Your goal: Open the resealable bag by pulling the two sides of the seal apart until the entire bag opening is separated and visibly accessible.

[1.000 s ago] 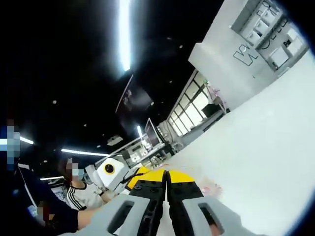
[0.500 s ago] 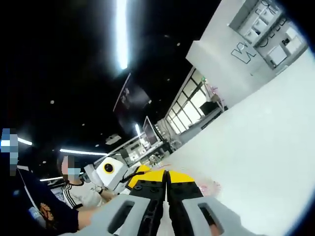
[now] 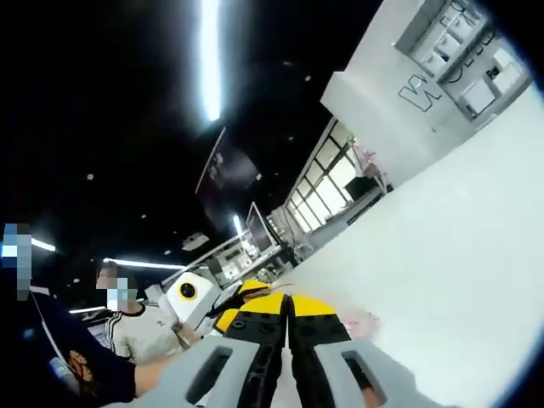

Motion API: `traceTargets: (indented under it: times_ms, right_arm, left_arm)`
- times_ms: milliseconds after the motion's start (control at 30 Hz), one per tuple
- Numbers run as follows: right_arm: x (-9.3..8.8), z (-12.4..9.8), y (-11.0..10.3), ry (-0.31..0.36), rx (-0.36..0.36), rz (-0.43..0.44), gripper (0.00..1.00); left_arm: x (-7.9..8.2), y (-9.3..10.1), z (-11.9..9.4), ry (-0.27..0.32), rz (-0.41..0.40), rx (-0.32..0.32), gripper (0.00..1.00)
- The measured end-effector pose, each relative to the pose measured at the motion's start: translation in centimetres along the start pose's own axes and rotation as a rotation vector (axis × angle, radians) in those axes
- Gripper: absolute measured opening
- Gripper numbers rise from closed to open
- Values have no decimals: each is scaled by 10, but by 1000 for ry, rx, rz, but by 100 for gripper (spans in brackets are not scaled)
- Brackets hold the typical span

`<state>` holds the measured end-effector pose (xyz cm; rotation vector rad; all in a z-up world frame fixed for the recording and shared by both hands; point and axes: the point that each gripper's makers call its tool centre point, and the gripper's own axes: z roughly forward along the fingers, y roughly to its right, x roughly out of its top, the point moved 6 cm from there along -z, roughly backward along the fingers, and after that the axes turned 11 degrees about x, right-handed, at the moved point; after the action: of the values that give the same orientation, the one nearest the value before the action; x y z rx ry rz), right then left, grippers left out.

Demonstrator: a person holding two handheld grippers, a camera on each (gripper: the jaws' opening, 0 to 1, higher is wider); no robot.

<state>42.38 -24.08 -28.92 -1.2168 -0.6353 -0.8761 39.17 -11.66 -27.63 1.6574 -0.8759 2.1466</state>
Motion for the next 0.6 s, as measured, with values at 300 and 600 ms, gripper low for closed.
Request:
traceTargets:
  times_ms: [300,600]
  right_arm:
    - [0,0,0,-2,-1,-6,0]
    - [0,1,1,-11,-5,-24,0]
  left_arm:
    - [3,1,-1,13,-10,-6,15]
    - [8,0,-2,46,-48,-17,13]
